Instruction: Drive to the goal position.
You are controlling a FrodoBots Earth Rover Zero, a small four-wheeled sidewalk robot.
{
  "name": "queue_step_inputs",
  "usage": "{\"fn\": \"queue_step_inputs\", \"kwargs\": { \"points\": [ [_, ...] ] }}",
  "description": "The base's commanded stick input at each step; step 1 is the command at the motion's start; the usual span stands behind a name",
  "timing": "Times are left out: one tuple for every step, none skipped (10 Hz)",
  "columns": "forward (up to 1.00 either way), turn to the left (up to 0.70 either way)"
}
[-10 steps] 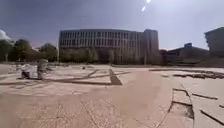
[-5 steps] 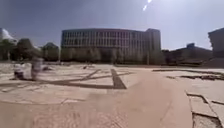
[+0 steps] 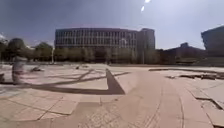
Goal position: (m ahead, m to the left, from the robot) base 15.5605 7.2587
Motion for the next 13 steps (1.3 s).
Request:
{"fn": "queue_step_inputs", "kwargs": {
  "points": [
    [0.85, -0.33],
    [0.85, -0.33],
    [0.85, -0.33],
    [0.85, -0.33],
    [0.85, -0.33],
    [0.85, -0.33],
    [0.85, -0.33],
    [0.85, -0.33],
    [0.85, -0.33],
    [0.85, -0.33],
    [0.85, -0.33],
    [0.85, -0.33],
    [0.85, -0.3]
  ]
}}
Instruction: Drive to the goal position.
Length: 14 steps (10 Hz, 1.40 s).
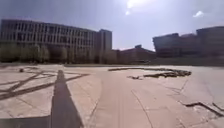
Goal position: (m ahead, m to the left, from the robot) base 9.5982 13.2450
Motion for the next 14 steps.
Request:
{"fn": "queue_step_inputs", "kwargs": {
  "points": [
    [0.85, -0.13],
    [0.85, 0.0],
    [0.85, 0.0],
    [0.85, 0.0],
    [0.85, 0.0],
    [0.85, 0.0],
    [0.85, 0.0],
    [0.85, 0.01],
    [0.85, 0.03],
    [0.85, 0.06],
    [0.85, 0.3],
    [0.85, 0.34],
    [0.85, 0.34],
    [0.85, 0.34]
  ]
}}
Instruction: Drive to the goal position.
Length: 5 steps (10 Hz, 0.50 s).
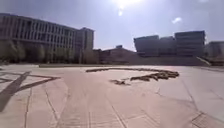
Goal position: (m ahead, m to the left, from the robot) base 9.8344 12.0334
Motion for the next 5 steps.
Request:
{"fn": "queue_step_inputs", "kwargs": {
  "points": [
    [0.85, 0.02],
    [0.85, 0.0],
    [0.85, 0.0],
    [0.85, 0.0],
    [0.85, 0.0]
  ]
}}
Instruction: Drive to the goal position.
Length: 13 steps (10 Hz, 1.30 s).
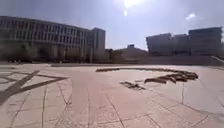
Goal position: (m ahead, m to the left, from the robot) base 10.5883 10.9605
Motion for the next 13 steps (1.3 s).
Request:
{"fn": "queue_step_inputs", "kwargs": {
  "points": [
    [0.85, 0.0],
    [0.85, 0.0],
    [0.85, 0.02],
    [0.85, 0.13],
    [0.85, 0.33],
    [0.85, 0.34],
    [0.85, 0.28],
    [0.85, 0.06],
    [0.85, 0.0],
    [0.85, 0.0],
    [0.85, 0.0],
    [0.85, 0.0],
    [0.85, 0.0]
  ]
}}
